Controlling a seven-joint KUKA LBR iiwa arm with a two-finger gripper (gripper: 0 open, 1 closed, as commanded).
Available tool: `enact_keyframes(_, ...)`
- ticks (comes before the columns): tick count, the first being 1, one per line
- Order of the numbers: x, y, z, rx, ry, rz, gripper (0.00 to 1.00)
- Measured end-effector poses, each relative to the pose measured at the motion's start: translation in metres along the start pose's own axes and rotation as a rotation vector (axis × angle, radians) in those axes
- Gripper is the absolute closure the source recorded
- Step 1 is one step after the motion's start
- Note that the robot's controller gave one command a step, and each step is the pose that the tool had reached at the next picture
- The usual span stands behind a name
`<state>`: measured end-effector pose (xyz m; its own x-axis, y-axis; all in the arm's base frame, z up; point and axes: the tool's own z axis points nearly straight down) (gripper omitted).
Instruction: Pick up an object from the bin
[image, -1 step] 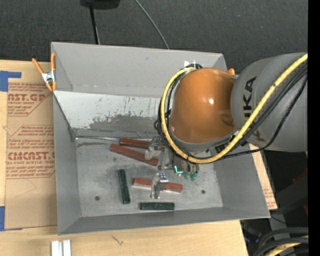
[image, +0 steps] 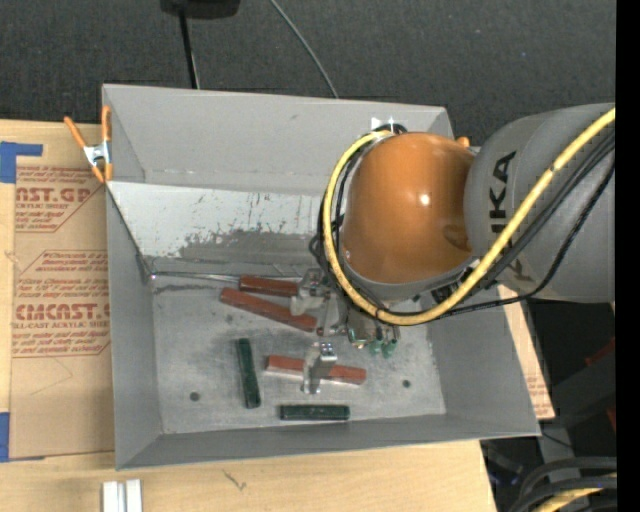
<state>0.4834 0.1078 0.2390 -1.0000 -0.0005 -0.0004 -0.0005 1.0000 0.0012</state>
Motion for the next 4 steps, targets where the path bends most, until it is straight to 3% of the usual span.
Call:
enact_keyframes(1,-0.022,-0.023,0.052,0.0,-0.008,-0.061,0.0)
enact_keyframes(2,-0.019,-0.031,0.107,0.001,-0.003,-0.067,0.0)
enact_keyframes(4,-0.011,-0.031,0.134,0.002,0.008,-0.136,0.0)
